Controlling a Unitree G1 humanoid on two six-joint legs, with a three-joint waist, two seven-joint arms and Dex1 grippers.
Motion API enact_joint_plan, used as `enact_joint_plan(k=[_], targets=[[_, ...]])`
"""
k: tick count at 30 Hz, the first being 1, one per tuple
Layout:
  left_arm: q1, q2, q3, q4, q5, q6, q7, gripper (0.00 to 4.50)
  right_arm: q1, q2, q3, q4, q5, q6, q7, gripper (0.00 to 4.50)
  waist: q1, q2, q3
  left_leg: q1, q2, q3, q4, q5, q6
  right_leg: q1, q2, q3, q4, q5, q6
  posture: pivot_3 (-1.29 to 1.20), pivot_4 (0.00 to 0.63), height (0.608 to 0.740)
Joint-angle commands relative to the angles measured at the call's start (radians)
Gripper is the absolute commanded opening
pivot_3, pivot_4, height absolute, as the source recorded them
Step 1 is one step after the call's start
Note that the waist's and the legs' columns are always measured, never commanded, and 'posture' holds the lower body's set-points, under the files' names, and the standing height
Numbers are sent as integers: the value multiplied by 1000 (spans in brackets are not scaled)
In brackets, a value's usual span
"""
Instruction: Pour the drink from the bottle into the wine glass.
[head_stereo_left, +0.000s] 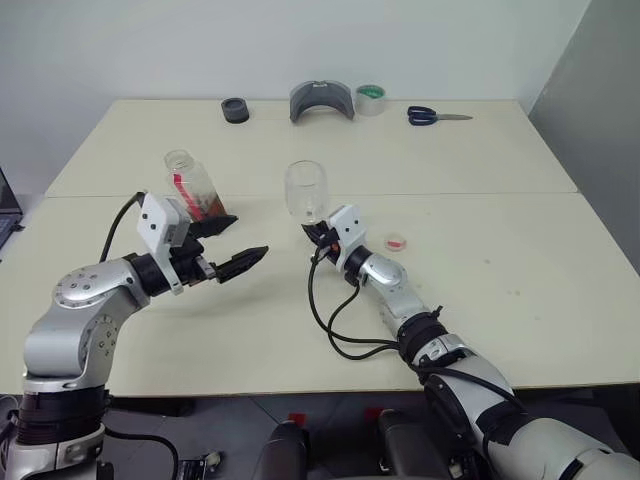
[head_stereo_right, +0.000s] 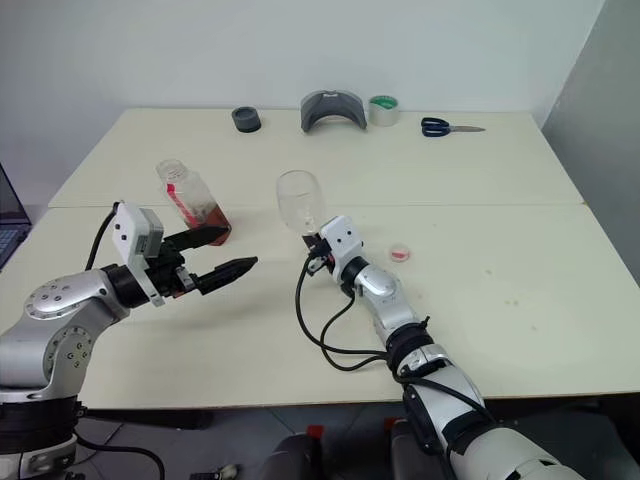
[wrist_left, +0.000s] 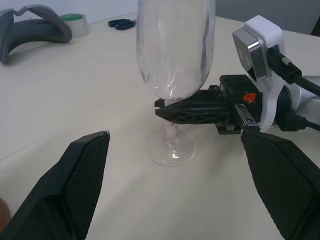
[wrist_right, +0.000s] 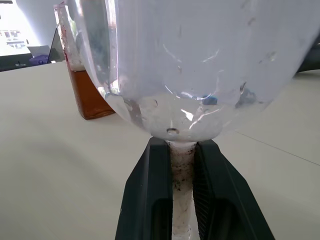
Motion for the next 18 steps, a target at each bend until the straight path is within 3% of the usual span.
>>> enact_joint_plan(k=[1, 4, 12, 18], targets=[[-23, 25, 31, -48, -19, -1, 8, 4500, 4, 19, -14, -14, 16, -3, 16, 969, 0, 0, 0, 0, 0, 0, 0, 0, 0, 0, 0, 0, 0, 0, 0, 0, 150, 740], [-32, 23, 28, -57, -22, 2, 18, 4500, 12, 22, -15, -27, 19, -2, 20, 1691, 0, 0, 0, 0, 0, 0, -1, 0, 0, 0, 0, 0, 0, 0, 0, 0, 150, 740], [-41, 4, 16, -71, -22, 0, 35, 4500, 33, 24, -15, -71, 30, 11, 39, 4453, 0, 0, 0, 1, 0, 0, -2, 1, -1, 0, 0, 0, 0, 0, 0, 0, 150, 740], [-33, -13, 12, -79, -20, 1, 53, 4500, 60, 6, 2, -119, 17, 39, 48, 4453, 0, 0, 0, 1, 0, 0, -2, 1, -1, 0, 0, 0, 0, 0, 0, 0, 150, 740]])
